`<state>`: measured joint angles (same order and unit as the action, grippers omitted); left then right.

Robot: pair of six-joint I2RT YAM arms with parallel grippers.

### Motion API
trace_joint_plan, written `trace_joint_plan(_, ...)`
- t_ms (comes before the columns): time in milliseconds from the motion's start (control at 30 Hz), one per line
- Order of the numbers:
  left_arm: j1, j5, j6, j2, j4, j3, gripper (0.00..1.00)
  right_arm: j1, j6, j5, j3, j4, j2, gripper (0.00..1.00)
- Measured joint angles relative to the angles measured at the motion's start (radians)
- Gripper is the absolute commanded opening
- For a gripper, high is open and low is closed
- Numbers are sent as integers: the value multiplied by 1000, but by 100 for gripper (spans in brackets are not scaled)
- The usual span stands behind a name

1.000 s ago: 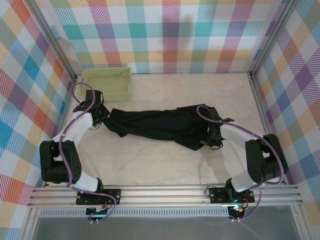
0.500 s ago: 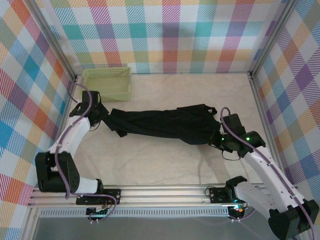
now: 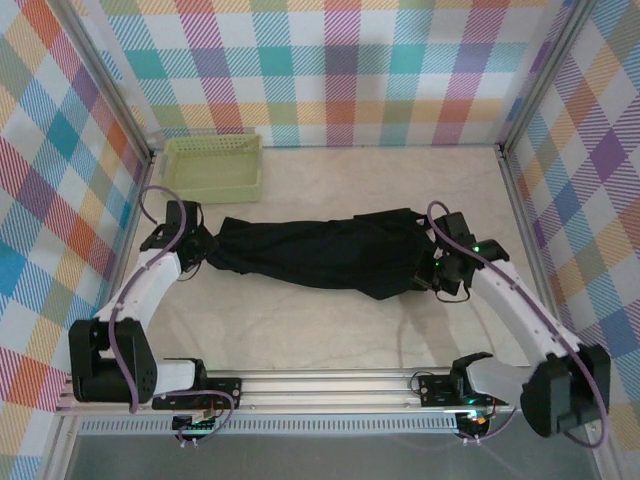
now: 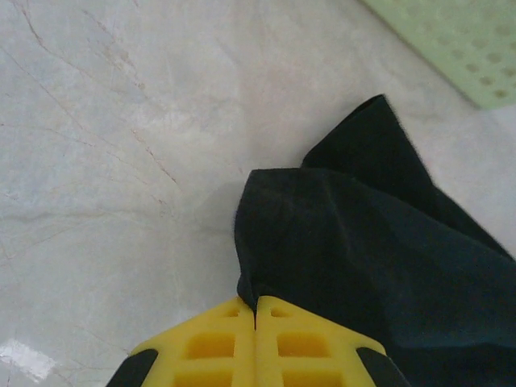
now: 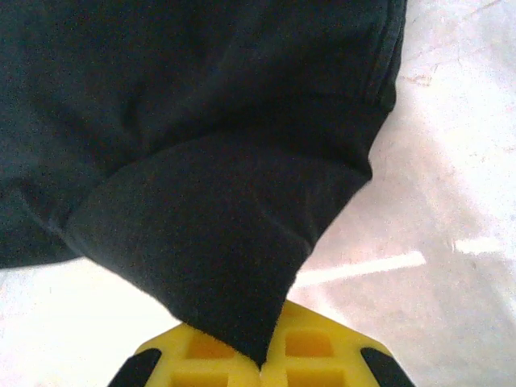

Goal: Fold the inside-out t-shirt

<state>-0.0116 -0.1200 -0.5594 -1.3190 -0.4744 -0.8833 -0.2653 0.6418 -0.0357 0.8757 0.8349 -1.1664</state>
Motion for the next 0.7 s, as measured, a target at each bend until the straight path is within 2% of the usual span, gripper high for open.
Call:
trace_joint_plan(133, 0, -4, 7, -144, -27, -100, 0, 85, -29, -51, 71, -74, -204, 2)
trace_joint_plan(200, 0, -10, 7, -199, -33, -157, 0, 106, -39, -64, 153, -102, -314, 15)
trace_joint_plan(267, 0, -20, 7, -248, -44, -214, 0, 119, -55, -72, 245, -129, -414, 33)
trace_joint_plan(400, 0, -37, 7, -313, -52, -281, 0, 136, -83, -82, 388, -173, -556, 49)
trace_joint_plan(500, -1, -39, 7, -331, -60, -287, 0, 140, -102, -80, 408, -179, -570, 51)
trace_joint_plan(700, -1, -39, 7, -335, -76, -286, 0, 140, -112, -90, 324, -193, -457, 40)
